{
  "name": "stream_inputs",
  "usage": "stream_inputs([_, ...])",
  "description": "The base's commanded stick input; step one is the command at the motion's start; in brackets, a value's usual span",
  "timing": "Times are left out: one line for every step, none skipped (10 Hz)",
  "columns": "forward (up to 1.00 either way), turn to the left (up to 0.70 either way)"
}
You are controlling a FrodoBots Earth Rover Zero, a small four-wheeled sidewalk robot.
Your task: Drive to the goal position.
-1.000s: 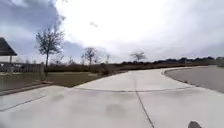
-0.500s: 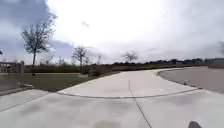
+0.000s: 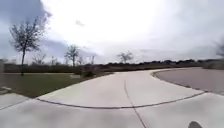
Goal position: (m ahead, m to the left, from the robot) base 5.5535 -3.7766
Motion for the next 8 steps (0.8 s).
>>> stream_inputs([1.0,0.0])
stream_inputs([1.0,0.0])
stream_inputs([1.0,0.0])
stream_inputs([1.0,0.0])
stream_inputs([1.0,0.0])
stream_inputs([1.0,0.0])
stream_inputs([1.0,0.0])
stream_inputs([1.0,-0.13])
